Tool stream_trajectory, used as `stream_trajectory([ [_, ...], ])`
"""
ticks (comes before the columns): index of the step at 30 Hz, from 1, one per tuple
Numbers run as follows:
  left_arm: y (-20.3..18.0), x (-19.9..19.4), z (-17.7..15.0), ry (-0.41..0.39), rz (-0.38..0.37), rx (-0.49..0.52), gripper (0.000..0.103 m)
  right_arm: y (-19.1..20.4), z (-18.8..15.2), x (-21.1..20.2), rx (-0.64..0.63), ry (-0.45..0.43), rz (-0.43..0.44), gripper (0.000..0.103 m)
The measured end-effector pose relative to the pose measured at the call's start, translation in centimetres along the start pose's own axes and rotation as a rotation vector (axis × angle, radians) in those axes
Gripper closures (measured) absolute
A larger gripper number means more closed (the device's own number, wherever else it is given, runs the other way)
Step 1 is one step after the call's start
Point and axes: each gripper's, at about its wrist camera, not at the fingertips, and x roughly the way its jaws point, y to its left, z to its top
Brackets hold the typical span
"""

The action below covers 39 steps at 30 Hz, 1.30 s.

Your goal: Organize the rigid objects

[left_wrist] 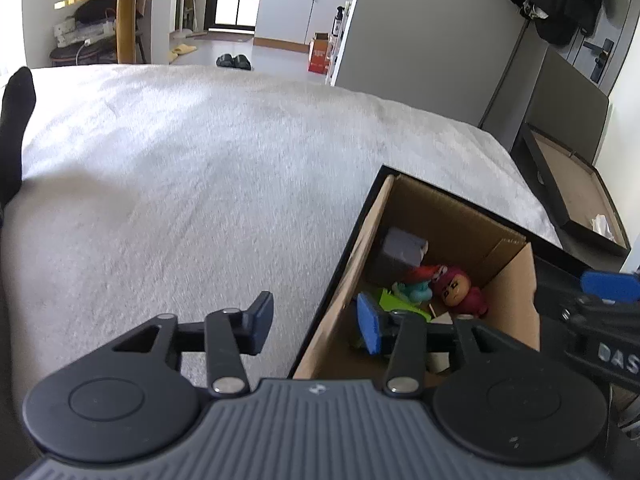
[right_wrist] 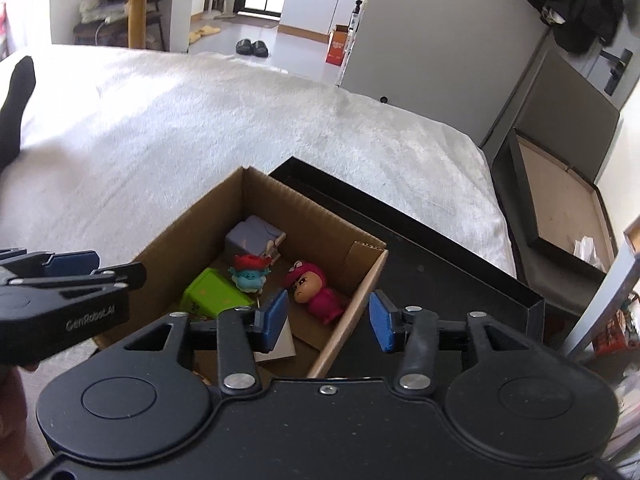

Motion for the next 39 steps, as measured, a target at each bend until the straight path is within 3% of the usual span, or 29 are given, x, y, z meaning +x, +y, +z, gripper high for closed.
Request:
stream_trajectory([
  [3, -0.5, -0.6, 0.5, 0.008, -0.01, 0.006, 0.054, -1.0, -0.3, -1.3, 0.044, -0.015, 0.008, 0.046],
  [11, -3.4, -3.8, 1.3, -0.023, -0.046, 0.093, 0.046, -4.7, -2.3, -4.0, 0.189, -0.017, -0.014, 0.042],
  [18, -5.7, -5.9, 1.4, -0.019, -0.036, 0.181, 0.038, -7.0, -3.9, -5.9, 0.313, -0.038, 0.011, 0.028],
  [24, -7.1, -7.4, 1.4, -0.013, -0.013, 0.271, 0.032, -8.8, -5.7, -6.8, 0.411, -0.037, 0.049, 0.026],
  [34, -9.1, -10.5, 0.9, -0.032, -0.003, 0.347, 0.022, -10.8, -7.3, -9.1, 0.499, -0.075, 0.08, 0.016],
  [39, -9.7, -11.5, 0.4, -0.013, -0.044, 0.343, 0.018, -11.4, -8.0, -10.7, 0.52, -0.095, 0.081, 0.004],
])
